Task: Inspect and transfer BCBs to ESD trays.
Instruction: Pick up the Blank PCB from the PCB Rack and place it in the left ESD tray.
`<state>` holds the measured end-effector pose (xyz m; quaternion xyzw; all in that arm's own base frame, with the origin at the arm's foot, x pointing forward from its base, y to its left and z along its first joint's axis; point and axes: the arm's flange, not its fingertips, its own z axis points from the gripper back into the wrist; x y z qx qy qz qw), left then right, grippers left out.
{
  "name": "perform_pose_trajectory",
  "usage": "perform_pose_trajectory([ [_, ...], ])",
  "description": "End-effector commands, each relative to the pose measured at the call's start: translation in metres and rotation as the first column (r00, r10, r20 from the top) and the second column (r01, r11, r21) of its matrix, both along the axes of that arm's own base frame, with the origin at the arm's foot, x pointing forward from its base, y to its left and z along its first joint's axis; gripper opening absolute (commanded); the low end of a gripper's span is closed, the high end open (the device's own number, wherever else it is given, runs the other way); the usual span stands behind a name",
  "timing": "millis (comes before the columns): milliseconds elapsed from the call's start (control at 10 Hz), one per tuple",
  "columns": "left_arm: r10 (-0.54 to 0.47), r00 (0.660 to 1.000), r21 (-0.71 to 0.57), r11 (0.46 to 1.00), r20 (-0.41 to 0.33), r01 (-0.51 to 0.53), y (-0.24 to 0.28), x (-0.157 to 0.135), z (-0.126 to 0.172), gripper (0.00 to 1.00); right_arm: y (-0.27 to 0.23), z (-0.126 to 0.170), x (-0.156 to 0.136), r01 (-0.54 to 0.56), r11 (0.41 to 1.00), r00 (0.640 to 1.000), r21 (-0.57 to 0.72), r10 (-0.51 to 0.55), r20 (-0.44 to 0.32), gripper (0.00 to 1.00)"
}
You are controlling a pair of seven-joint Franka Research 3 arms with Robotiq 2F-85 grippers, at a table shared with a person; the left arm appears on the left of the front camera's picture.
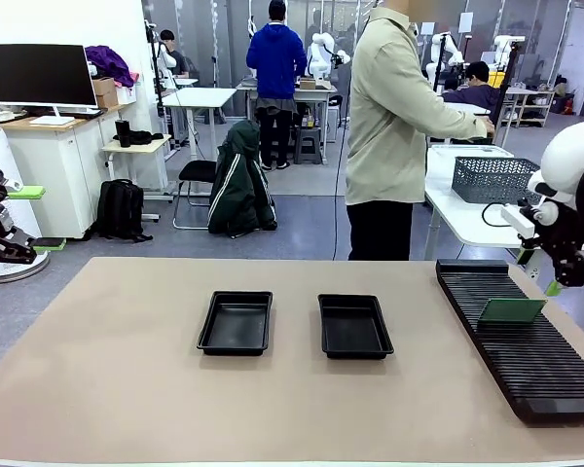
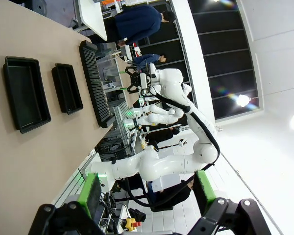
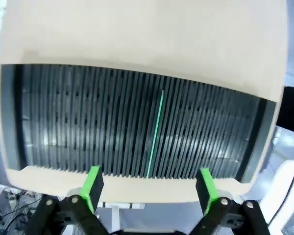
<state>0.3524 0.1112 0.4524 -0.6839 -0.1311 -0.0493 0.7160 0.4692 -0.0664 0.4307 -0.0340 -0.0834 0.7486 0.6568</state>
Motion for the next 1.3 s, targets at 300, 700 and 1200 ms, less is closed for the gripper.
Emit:
perform_pose_trajectory([
  [300, 0.003, 1.000, -0.004, 1.000, 0.000, -0.003, 0.000, 0.000, 0.000, 1.00, 0.010, -0.055, 0.016, -0.037, 0.999, 0.998, 0.031, 0.036, 0.046, 1.00],
  [700, 0.003, 1.000, -0.004, 1.000, 0.000, -0.003, 0.000, 0.000, 0.000, 1.00, 0.007, -0.075, 0.017, -0.020, 0.997, 0.998, 0.069, 0.016, 0.064, 1.00],
  [1200, 0.003, 1.000, -0.004, 1.000, 0.000, -0.003, 0.000, 0.000, 0.000, 1.00, 0.006, -0.077, 0.010, 0.013, 0.999, 0.998, 0.034, -0.015, 0.063, 1.00],
])
